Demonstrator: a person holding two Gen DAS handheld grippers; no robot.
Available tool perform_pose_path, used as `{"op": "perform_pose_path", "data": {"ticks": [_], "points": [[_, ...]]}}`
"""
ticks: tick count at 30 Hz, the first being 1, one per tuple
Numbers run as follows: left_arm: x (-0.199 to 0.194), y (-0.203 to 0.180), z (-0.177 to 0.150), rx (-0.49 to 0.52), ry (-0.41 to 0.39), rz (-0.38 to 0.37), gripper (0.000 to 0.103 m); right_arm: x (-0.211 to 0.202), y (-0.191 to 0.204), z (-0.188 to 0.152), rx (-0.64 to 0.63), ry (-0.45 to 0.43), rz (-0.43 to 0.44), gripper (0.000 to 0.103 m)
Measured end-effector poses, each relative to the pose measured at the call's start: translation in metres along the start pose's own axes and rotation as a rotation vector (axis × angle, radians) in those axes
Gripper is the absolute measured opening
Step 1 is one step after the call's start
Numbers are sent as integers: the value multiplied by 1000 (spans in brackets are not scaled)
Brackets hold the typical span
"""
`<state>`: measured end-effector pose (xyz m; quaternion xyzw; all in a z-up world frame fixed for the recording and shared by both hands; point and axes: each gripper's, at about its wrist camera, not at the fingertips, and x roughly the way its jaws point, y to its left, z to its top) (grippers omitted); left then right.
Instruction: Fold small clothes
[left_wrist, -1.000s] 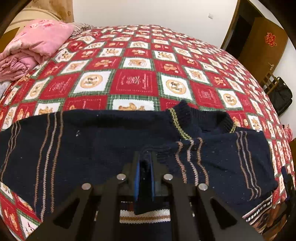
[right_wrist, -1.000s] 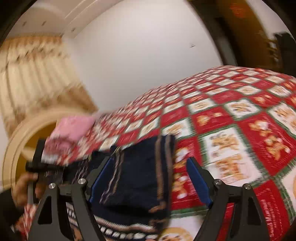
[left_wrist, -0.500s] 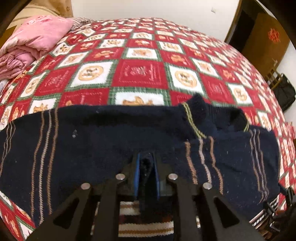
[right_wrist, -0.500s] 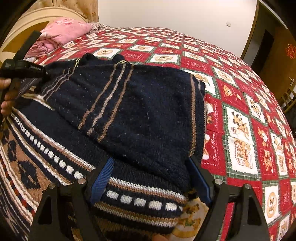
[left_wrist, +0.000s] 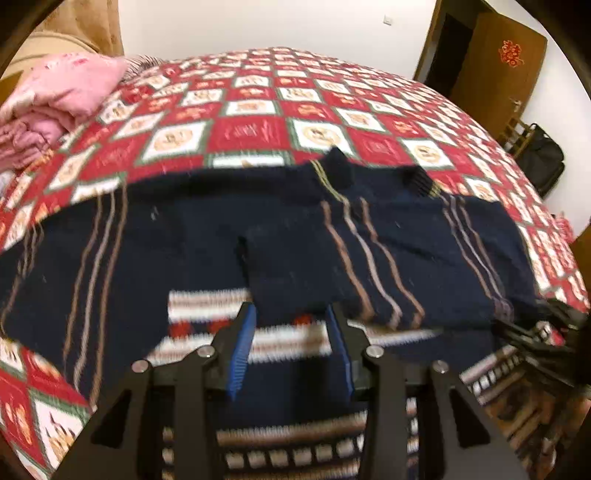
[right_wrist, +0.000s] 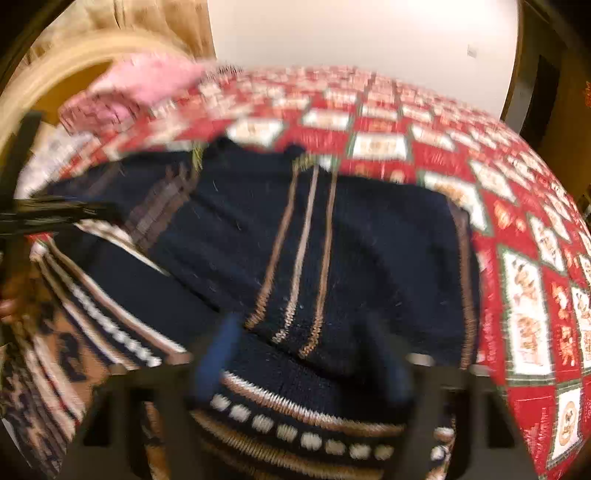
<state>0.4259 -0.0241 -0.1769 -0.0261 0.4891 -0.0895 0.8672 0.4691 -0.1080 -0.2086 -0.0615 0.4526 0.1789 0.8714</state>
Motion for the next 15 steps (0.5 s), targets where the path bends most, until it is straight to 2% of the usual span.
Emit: {"op": "perform_pose_path", "data": {"ticks": [2,3,4,5,7,9,10,11,12,13,15], "points": [[-8,4,-9,17,-3,-4,44,1,3,-8,-25,-2,-13,46],[-13,7,-13,25,-5,-6,47,-1,5,-11,-34,6,-13,40],[-15,10,-17,27,-8,-2,52,-7,6,-14,-39,9,-14,29],[-19,15,-20,24,-10,3,54,-11,7,-16,-52,8,-27,24],[-23,22,-27,18,-3,-16,54,-15,11,-20,-93,16,-53,23],[-28,29,-32,13,-15,1,54,-23,16,-20,-121,-2,-47,23],[-30,32,-33,9,-25,7,54,-30,21,-15,-115,-37,-19,27],[-31,34,-34,1,-29,8,54,-34,25,-8,-113,-64,-11,36],[-31,37,-34,-11,-31,12,54,-38,32,-2,-116,-90,-13,72],[-31,43,-34,-29,-29,27,54,-39,42,6,-128,-105,-14,90],[-33,53,-35,-58,-27,28,54,-33,67,22,-176,-120,20,90]]}}
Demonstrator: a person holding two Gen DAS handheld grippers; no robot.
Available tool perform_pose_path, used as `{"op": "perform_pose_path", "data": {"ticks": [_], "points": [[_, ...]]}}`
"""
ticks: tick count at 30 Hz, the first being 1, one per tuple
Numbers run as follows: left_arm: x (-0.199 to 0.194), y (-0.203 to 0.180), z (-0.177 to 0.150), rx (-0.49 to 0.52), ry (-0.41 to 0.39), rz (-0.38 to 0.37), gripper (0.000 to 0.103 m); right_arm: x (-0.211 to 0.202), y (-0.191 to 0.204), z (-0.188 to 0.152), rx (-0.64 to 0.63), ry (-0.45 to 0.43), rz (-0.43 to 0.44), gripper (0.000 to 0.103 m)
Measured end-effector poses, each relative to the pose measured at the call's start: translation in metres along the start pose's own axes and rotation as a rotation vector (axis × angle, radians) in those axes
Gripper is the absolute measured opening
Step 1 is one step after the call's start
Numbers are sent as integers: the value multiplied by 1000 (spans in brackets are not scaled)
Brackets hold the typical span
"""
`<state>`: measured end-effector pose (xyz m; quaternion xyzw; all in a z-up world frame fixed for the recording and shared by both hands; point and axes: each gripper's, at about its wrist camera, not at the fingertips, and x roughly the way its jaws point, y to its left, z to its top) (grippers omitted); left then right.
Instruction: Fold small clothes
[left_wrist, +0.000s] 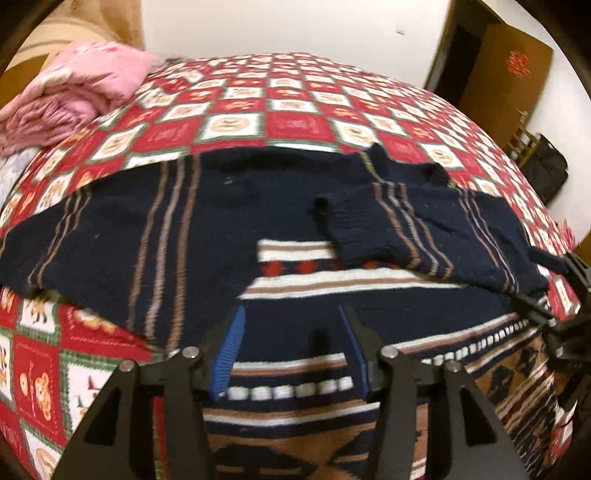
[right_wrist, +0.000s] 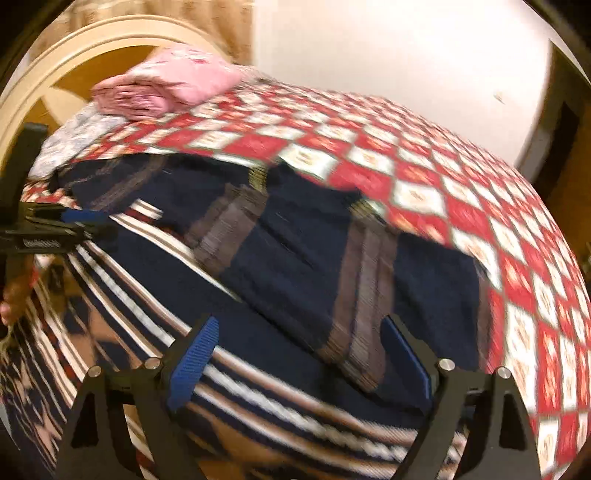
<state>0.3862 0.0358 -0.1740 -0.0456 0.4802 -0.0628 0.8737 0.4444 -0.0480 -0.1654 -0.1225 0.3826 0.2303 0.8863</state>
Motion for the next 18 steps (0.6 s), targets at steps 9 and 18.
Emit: {"op": "perform_pose_path", "data": {"ticks": [9,18], "points": [[-22,64,-16,-62,-13,85,54,80,37,23,81,170,85,60],[-28,174,-35,-259,-21,294,54,22,23,-1,184,-11,105,60]]}}
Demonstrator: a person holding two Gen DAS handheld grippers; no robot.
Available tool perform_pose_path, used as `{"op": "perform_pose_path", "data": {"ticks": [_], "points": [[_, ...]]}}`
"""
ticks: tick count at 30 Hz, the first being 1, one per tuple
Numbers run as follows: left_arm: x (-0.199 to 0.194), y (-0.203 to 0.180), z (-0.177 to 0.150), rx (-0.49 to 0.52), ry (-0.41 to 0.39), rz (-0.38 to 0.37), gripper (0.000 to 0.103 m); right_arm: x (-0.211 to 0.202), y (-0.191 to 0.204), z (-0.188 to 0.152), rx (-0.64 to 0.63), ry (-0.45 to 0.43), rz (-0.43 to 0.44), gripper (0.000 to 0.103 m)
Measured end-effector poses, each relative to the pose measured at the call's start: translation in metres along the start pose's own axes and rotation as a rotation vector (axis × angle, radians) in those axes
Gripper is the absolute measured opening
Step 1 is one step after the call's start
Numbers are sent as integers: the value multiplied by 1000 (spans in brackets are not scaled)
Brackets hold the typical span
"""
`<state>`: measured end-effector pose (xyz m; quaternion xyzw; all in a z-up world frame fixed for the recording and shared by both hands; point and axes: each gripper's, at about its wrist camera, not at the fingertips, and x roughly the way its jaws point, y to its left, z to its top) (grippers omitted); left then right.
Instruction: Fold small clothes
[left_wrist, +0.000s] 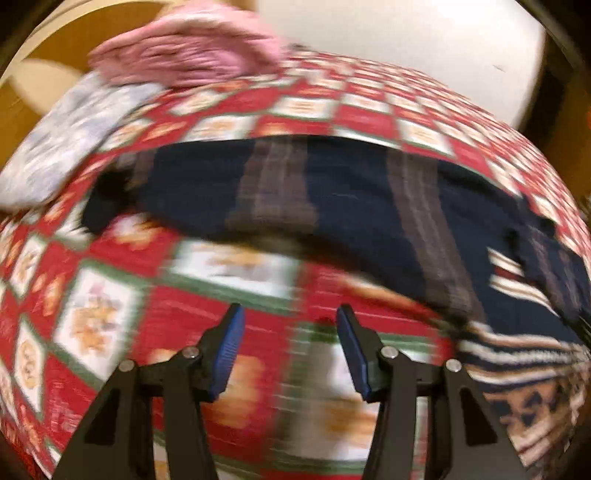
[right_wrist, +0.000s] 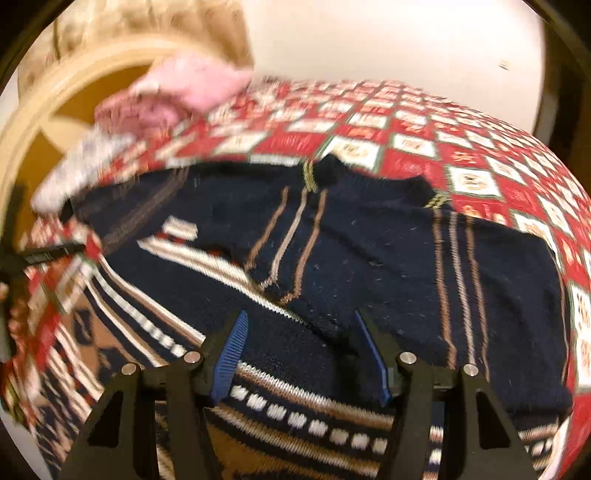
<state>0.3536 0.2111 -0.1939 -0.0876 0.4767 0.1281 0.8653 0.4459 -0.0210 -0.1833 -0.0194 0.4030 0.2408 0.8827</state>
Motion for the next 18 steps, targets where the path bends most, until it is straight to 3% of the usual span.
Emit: {"op": "perform_pose_path", "data": {"ticks": [4,10,14,16,18], "points": [[2,56,7,-145,-31,46,54,-11,10,-10,9,-55,2,60],[3,120,22,-260,-70,154,54,-22,53,-25,-114,-120,-1,60],[22,156,34,-277,-71,230,53,-17,78,-40,-218,-134,-27,60],[25,166,39,-282,-100,175,52,-12,87,-47,-268,-120,-39,60],[24,160,44,-224,-125,166,52,-13,93,-49,-298,-130,-55,60]]}}
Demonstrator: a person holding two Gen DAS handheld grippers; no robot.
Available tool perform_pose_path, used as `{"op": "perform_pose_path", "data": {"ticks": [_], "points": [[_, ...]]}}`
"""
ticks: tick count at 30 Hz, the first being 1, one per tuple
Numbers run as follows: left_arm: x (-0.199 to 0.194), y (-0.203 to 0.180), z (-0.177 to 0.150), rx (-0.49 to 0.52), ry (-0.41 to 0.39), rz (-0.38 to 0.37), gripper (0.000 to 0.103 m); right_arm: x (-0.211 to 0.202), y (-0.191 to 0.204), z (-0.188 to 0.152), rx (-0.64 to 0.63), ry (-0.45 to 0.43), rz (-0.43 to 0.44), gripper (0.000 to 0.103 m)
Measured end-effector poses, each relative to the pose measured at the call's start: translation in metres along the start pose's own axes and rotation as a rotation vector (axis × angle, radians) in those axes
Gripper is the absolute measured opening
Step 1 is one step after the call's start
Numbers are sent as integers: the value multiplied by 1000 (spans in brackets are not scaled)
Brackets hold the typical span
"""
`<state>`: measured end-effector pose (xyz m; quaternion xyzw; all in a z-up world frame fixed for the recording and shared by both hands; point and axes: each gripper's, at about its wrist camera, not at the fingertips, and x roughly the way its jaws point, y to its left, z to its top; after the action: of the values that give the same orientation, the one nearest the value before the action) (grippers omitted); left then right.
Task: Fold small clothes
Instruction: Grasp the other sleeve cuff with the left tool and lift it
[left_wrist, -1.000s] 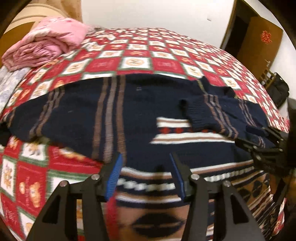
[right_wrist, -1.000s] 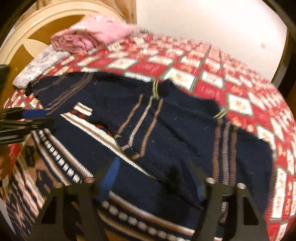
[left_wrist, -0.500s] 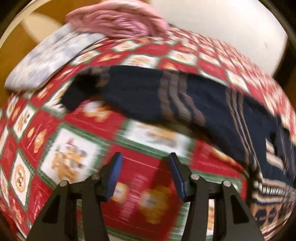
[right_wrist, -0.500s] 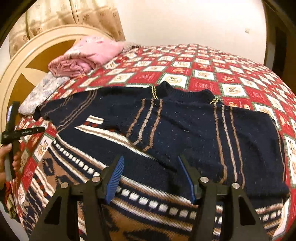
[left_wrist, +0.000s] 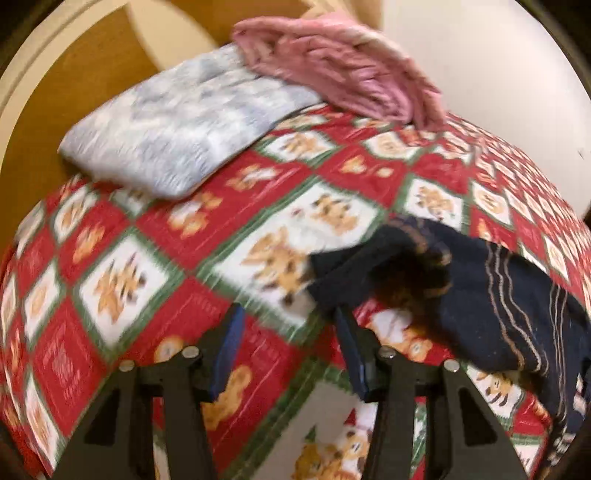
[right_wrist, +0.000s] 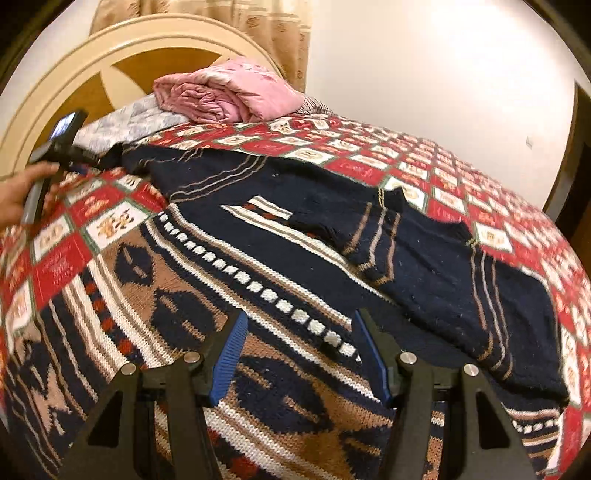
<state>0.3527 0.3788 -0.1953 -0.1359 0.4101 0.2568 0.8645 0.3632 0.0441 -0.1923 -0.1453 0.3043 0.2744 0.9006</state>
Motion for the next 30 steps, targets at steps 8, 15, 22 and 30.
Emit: {"op": "perform_pose_path", "data": {"ticks": [8,15,22,30], "points": [[18,-27,15,192,-32,60,17,17,7,-3,-31,60,-19,60],[-2,-32,21,293,-151,242,14,18,5,-5,-13,64,-26,60],[-50,-31,38,187,-306,246,14,16,0,-6,6,52,-30,60],[-113,-97,52,215,-426,81,13,3,-9,-3,58,0,-16,60]]}}
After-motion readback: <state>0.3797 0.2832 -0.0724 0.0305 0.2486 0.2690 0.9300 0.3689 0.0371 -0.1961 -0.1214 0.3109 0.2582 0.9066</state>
